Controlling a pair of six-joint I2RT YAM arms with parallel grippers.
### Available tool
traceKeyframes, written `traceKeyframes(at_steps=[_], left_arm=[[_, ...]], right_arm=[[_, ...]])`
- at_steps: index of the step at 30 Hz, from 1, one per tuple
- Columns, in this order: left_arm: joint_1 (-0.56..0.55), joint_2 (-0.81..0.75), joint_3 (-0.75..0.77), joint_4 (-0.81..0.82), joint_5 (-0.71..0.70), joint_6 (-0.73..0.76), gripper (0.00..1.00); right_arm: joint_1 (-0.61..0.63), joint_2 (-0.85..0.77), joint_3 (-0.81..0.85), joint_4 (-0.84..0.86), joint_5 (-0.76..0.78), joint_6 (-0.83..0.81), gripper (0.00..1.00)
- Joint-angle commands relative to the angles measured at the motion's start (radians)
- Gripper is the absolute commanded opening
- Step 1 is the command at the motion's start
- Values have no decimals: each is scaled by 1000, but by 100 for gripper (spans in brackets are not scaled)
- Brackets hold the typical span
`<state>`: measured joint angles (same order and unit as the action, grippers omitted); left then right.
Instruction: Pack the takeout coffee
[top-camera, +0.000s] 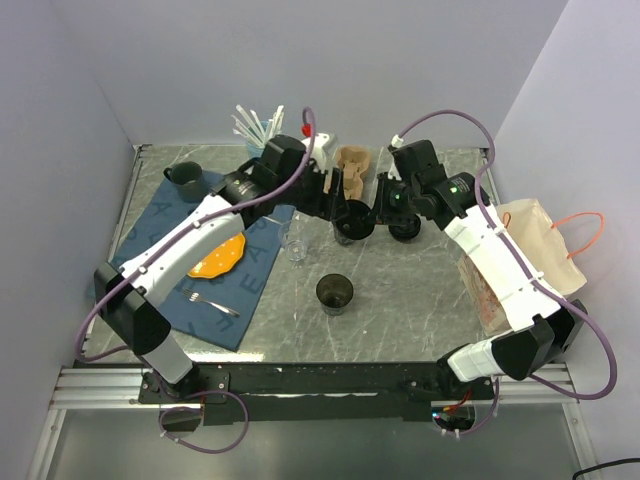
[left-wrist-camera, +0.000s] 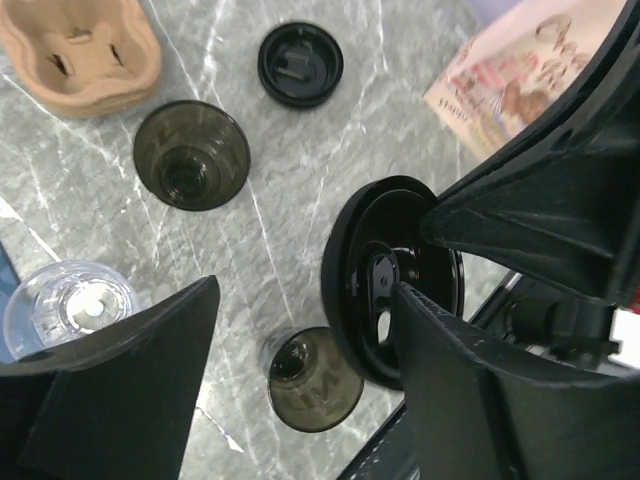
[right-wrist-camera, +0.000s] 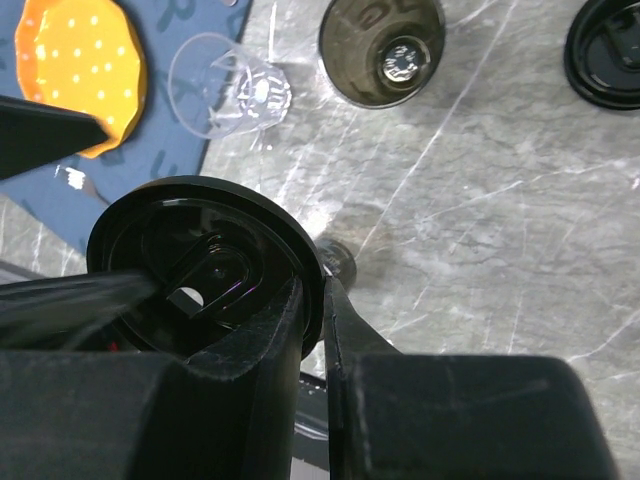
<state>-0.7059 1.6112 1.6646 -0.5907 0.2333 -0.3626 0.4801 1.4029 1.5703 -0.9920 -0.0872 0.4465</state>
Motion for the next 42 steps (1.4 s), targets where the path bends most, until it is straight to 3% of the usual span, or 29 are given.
traceKeyframes(at_steps=[1,4,5,8,15,17,19,21,22,24,26,28,31,35,38,42], left_arm=[[-47,19,30,-1,-47,79,72],[-55,16,15,5,-72,83,56],[-55,13,9,5,-77,82,43],[-56,13,9,-7,-69,77,23],[-46,-40,-51,84,49,-59,13],[-9,-79,-104,142,101,-151,11],[64,-153,-176,323,240,-225,11],[112,-233,-360,534,351,-345,11],[150,-313,-427,795,372,-376,11],[166,-376,-593,999,365,-401,10],[171,-401,-626,1080,366,-353,11],[171,-392,-628,1138,496,-322,4],[171,-428,-667,1319,525,-328,1],[169,-459,-762,1706,459,-458,1],[169,-427,-755,1837,503,-541,1],[164,-390,-721,1986,546,-618,1]], right_arm=[[11,-33,33,-5,-26,-15,17],[12,-35,39,-4,-39,-9,17],[14,-41,39,-4,-40,-3,17],[14,-50,46,4,-66,11,19],[14,-142,30,108,-157,83,48],[14,-204,-15,194,-190,139,51],[12,-251,-47,251,-212,197,54],[12,-309,-94,331,-238,231,54],[12,-327,-110,357,-244,263,55],[9,-375,-131,403,-250,285,54],[9,-415,-142,432,-252,300,54],[8,-435,-142,460,-256,308,56],[-1,-438,-136,476,-318,343,55],[-8,-444,-210,623,-491,498,54],[-8,-485,-317,817,-552,619,53],[-9,-493,-362,894,-611,667,52]])
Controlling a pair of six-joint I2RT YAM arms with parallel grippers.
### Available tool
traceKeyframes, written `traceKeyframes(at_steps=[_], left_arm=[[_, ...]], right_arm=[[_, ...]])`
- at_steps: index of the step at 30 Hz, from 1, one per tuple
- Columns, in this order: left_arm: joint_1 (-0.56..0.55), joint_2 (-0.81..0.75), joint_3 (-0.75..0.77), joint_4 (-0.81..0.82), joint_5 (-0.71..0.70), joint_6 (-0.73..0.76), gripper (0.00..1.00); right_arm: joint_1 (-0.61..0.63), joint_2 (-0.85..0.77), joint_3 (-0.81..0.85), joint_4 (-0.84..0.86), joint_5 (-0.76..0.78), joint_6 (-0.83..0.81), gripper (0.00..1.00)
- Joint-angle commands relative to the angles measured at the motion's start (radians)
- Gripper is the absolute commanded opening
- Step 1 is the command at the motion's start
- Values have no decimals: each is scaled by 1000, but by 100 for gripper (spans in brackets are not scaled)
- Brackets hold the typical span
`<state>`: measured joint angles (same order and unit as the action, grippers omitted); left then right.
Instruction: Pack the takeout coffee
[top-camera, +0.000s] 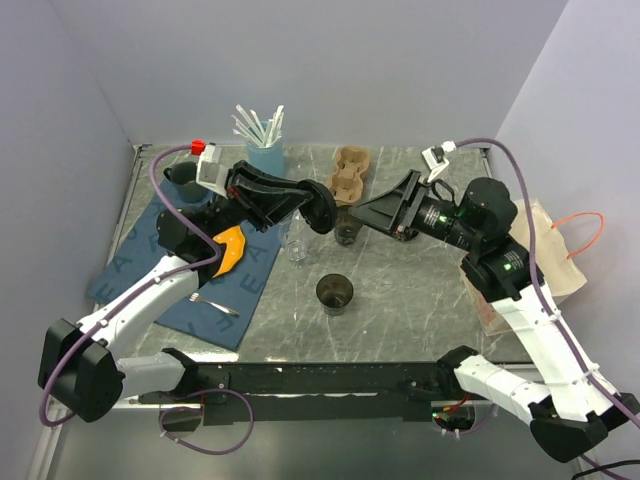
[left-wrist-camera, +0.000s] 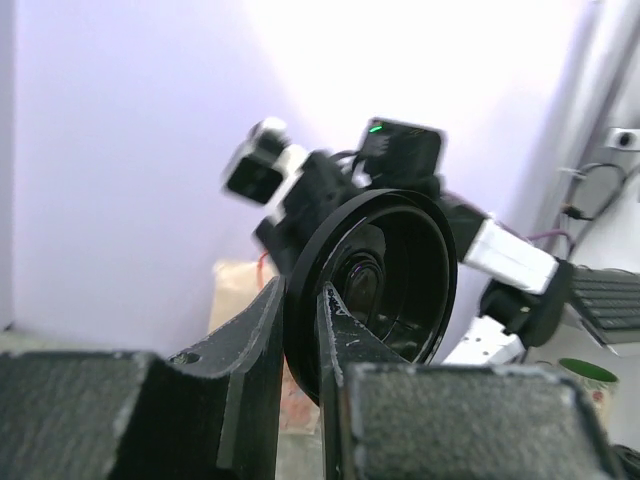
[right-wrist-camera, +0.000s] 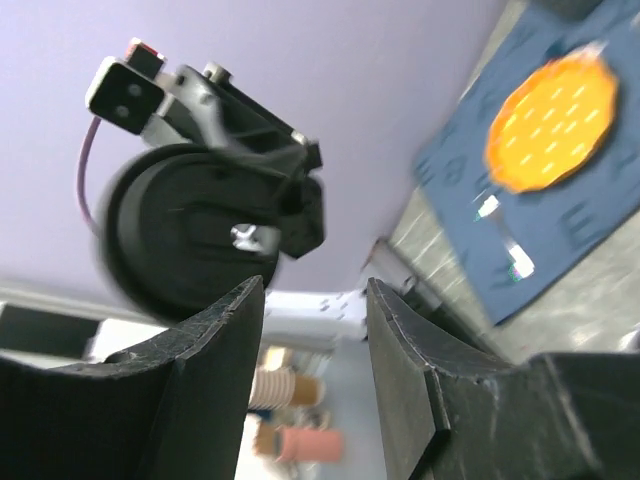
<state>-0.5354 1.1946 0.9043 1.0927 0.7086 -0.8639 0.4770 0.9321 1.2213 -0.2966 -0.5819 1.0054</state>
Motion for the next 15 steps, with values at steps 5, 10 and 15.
traceKeyframes(at_steps=[5,10,15], left_arm=[[-32,31,42,366,89,-129,1],[-64,48,30,455,71,-138,1],[-100,101,64,504,74,-127,1]], right_arm=[[-3,7,-58,379,-246,234,49],[5,36,-39,424,-318,289,48],[18,48,-34,405,-343,320,47]])
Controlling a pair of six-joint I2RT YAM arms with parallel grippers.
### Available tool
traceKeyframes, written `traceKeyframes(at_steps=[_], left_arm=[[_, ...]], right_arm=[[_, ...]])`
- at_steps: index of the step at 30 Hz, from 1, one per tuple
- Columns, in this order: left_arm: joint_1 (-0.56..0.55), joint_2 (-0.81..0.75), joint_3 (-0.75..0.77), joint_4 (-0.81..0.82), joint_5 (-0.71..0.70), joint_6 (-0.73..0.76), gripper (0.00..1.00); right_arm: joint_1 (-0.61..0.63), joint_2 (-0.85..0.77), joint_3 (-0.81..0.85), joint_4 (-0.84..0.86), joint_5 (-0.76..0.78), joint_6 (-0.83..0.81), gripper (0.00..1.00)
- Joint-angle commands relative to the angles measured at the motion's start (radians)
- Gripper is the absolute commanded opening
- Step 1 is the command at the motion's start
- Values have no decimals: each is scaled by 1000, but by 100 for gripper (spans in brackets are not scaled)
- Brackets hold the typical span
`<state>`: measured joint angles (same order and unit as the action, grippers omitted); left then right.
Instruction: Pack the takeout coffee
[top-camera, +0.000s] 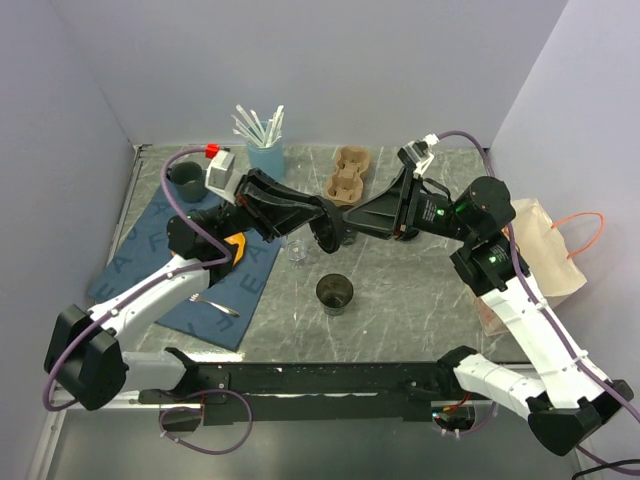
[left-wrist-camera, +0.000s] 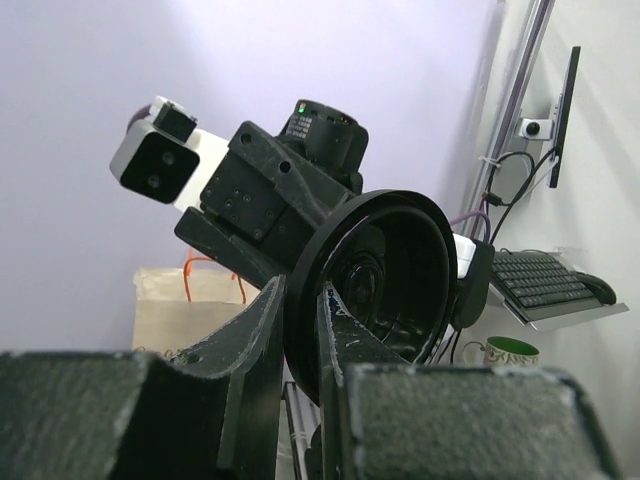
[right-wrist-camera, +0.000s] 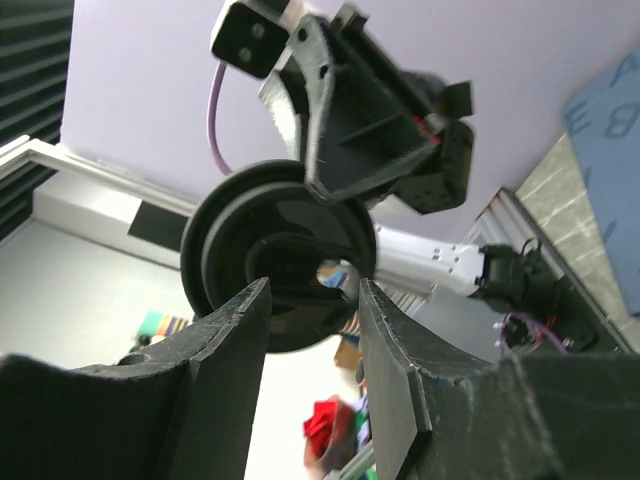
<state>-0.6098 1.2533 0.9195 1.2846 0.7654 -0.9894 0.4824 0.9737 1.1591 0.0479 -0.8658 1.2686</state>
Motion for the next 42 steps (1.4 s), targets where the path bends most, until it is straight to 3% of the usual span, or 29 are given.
traceKeyframes(at_steps=[1,8,16,21,22,24,29,33,34,36,42], left_arm=[[-28,52,58,323,15,-5,1],[-44,92,87,375,-14,17,1],[-44,109,110,421,-26,17,1],[-31,89,117,372,9,41,1],[-30,87,116,371,12,41,1],[-22,78,111,367,11,41,1],[-21,87,113,381,17,34,1],[-21,83,110,378,25,35,1],[-21,81,108,371,26,38,1],[-19,74,102,364,34,43,1],[-13,67,108,361,34,47,1]], right_arm=[[18,10,30,67,-59,63,47],[47,11,-13,119,-79,127,40],[48,-12,-72,133,-99,144,41],[36,-26,-32,9,-60,105,41],[30,-29,-21,-120,-39,83,41],[27,-39,-7,-213,-1,43,40],[28,-23,-39,-86,-50,112,40],[25,-27,-10,-115,-35,81,41],[27,-29,-4,-120,-33,75,30],[25,-32,23,-166,-21,42,26],[25,-33,54,-238,-4,8,37]])
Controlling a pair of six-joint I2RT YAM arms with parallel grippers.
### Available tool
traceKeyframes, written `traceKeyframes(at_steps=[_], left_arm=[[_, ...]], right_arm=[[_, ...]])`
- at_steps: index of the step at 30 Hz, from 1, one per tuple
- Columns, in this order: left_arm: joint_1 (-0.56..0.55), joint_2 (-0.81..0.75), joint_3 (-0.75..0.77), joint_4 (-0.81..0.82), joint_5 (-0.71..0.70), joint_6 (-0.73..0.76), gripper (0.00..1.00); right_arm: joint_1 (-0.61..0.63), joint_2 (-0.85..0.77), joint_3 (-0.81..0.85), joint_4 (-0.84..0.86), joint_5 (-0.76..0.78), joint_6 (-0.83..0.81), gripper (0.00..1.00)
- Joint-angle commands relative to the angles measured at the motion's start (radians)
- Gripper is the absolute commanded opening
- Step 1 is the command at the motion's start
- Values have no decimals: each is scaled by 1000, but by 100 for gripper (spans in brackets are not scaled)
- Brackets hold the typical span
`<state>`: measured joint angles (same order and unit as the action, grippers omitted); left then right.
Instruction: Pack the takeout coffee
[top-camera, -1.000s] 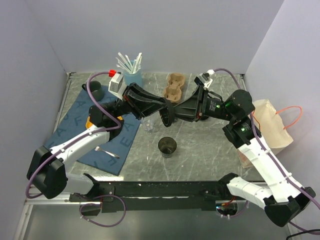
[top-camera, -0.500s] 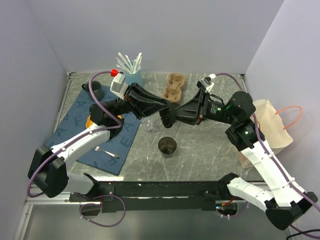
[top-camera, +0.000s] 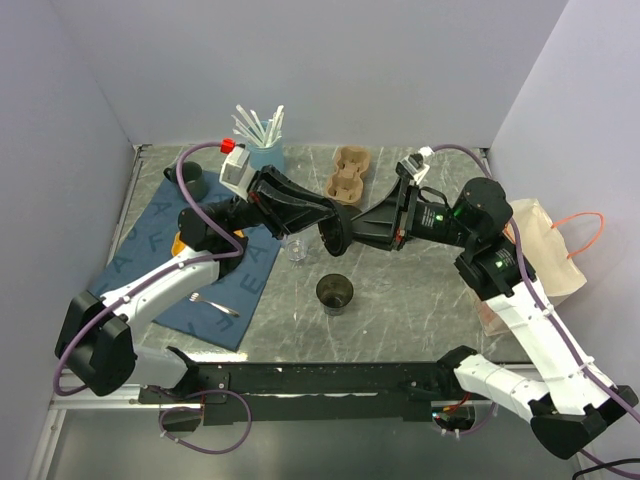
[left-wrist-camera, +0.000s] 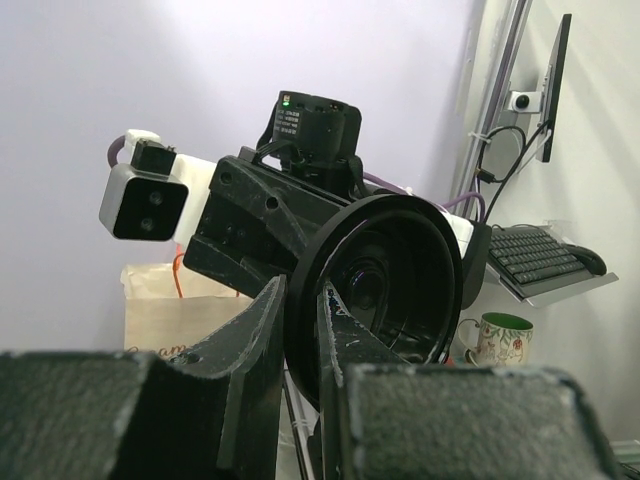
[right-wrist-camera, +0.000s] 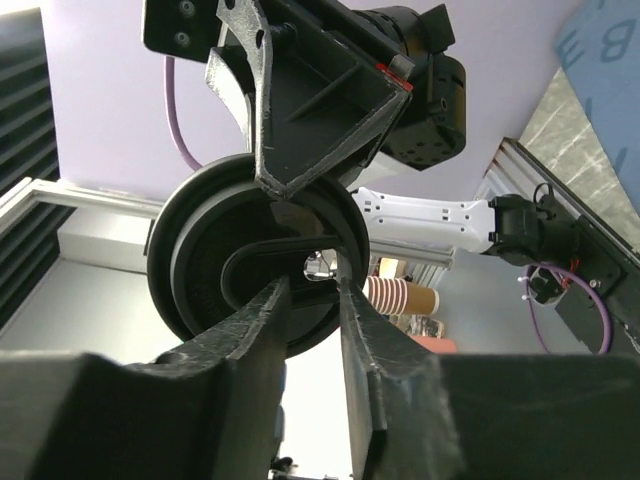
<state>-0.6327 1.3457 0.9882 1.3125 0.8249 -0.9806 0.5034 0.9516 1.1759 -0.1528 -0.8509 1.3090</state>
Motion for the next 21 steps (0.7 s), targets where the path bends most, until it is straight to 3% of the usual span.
traceKeyframes(at_steps=[1,10,21], left_arm=[[10,-25,41,335,-27,37,1],[11,-28,53,326,-21,46,1],[8,4,52,407,-59,13,1]], right_arm=[[4,-14,33,-31,-19,-24,38],[0,-27,37,-136,16,-63,37],[0,-27,-44,186,-59,136,38]])
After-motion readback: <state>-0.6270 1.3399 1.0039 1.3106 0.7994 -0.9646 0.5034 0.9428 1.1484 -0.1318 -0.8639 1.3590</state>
